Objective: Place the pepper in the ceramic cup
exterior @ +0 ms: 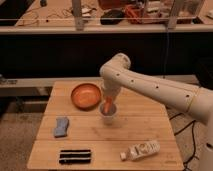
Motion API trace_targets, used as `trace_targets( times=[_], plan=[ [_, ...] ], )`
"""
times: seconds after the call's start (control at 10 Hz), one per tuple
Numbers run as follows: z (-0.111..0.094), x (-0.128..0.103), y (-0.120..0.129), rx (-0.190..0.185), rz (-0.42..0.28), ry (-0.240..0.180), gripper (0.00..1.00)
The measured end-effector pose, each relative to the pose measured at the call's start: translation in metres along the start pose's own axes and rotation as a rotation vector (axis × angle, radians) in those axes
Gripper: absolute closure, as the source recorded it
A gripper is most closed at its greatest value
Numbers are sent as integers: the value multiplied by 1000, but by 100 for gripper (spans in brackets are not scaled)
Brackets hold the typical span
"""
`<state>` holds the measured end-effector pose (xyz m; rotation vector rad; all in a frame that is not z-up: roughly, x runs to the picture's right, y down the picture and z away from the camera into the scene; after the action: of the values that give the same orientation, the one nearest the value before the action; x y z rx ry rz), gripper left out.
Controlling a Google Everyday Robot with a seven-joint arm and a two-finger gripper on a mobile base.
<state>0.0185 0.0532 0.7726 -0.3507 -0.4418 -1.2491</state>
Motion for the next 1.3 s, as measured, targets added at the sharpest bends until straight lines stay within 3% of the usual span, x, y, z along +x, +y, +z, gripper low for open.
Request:
trace_targets(
  times=[1.3],
  plan=[
    [2,-5,-5,197,-276,-44,100]
  ],
)
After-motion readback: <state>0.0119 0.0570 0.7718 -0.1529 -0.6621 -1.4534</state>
